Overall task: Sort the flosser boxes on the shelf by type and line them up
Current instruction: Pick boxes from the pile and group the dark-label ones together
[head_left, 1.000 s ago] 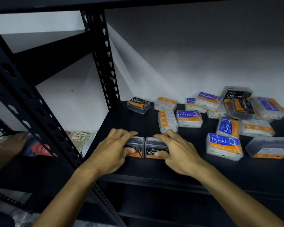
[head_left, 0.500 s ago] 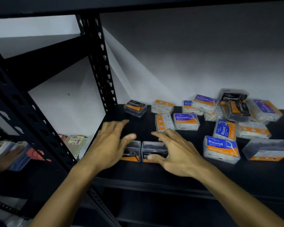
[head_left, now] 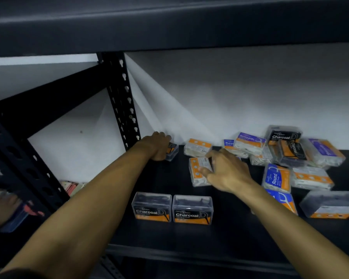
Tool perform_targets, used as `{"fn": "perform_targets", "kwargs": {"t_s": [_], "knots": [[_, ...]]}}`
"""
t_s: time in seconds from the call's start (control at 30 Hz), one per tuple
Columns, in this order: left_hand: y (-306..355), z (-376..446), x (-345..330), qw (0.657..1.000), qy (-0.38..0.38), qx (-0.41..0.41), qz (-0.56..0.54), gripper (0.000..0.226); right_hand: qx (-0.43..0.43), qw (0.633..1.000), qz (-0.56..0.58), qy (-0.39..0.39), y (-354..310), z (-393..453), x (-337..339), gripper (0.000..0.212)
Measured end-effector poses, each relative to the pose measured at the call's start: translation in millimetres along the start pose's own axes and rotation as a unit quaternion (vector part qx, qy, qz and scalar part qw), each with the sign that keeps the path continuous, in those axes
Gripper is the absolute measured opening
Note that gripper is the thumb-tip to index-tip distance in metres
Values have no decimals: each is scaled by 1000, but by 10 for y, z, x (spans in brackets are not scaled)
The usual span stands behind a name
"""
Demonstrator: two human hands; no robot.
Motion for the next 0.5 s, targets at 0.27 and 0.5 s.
{"fn": "perform_targets", "kwargs": {"t_s": [0.27, 0.5], "knots": [[69, 256, -67, 998, -8, -68, 18, 56, -24, 998, -49, -30, -20, 140, -15, 60], [-5, 124, 31, 997, 64, -13, 47, 67, -27, 995, -75, -59, -67, 233, -172, 71]]}}
Point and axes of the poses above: each hand's wrist, its own z-axis towards the middle knuckle, its own x-axis out of the back of the hand, y = z × x, the point moved 5 cm from there along z, towards the middle knuckle, and after that the axes turned 11 degrees about z, right-handed, at the moved point
